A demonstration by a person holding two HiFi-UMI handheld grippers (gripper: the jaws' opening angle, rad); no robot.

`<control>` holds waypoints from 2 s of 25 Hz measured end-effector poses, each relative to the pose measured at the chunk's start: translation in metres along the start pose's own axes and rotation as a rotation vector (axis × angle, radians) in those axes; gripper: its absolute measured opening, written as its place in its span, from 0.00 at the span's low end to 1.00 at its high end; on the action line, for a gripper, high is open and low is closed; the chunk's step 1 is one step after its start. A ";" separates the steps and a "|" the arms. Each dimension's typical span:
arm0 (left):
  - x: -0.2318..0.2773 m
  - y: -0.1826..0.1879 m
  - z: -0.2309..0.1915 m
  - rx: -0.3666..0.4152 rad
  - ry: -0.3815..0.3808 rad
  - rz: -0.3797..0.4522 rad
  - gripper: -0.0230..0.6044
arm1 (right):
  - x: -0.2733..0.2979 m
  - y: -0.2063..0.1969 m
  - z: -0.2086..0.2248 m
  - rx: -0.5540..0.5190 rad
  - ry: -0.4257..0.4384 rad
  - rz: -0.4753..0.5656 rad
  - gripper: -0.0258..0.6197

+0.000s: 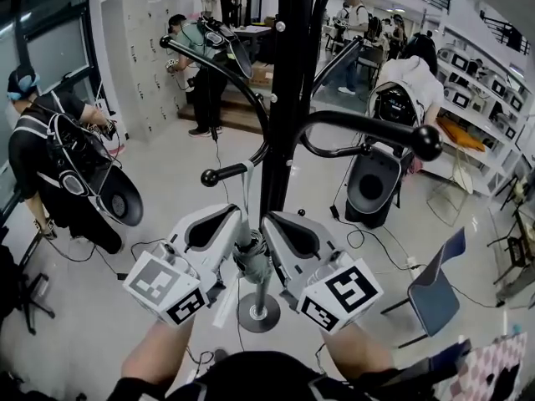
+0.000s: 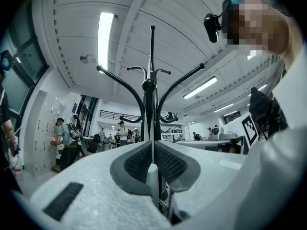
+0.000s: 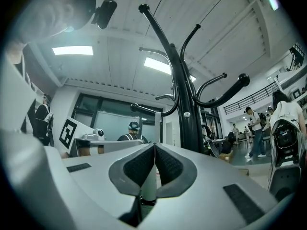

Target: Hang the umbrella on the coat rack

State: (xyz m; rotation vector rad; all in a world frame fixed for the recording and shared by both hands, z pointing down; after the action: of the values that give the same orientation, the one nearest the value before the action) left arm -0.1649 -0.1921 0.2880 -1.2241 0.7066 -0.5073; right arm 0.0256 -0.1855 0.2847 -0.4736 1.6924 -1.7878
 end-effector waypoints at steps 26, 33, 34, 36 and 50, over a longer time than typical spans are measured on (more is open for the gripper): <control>-0.048 -0.050 0.043 -0.090 0.114 -0.122 0.05 | -0.038 -0.035 0.001 -0.007 0.054 -0.077 0.05; -0.049 -0.049 0.042 -0.101 0.115 -0.119 0.05 | -0.035 -0.033 0.002 -0.018 0.043 -0.081 0.05; -0.048 -0.049 0.043 -0.103 0.108 -0.120 0.05 | -0.036 -0.033 0.002 -0.021 0.036 -0.079 0.05; -0.045 -0.049 0.044 -0.105 0.098 -0.122 0.05 | -0.036 -0.033 0.003 -0.023 0.026 -0.081 0.05; -0.053 -0.048 0.048 -0.090 0.150 -0.109 0.05 | -0.036 -0.037 0.000 -0.014 0.010 -0.094 0.05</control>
State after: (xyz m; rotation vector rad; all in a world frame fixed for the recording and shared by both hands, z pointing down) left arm -0.1655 -0.1367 0.3536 -1.3231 0.7994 -0.6689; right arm 0.0449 -0.1630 0.3265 -0.5591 1.7158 -1.8486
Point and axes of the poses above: the fingertips, and each gripper's own axes: x forward along the fingers, z to its right, y out of its top, the point moved 10 cm from there along -x, backward along the fingers, and after that the axes turned 10 degrees about x, right-handed, at the moved point
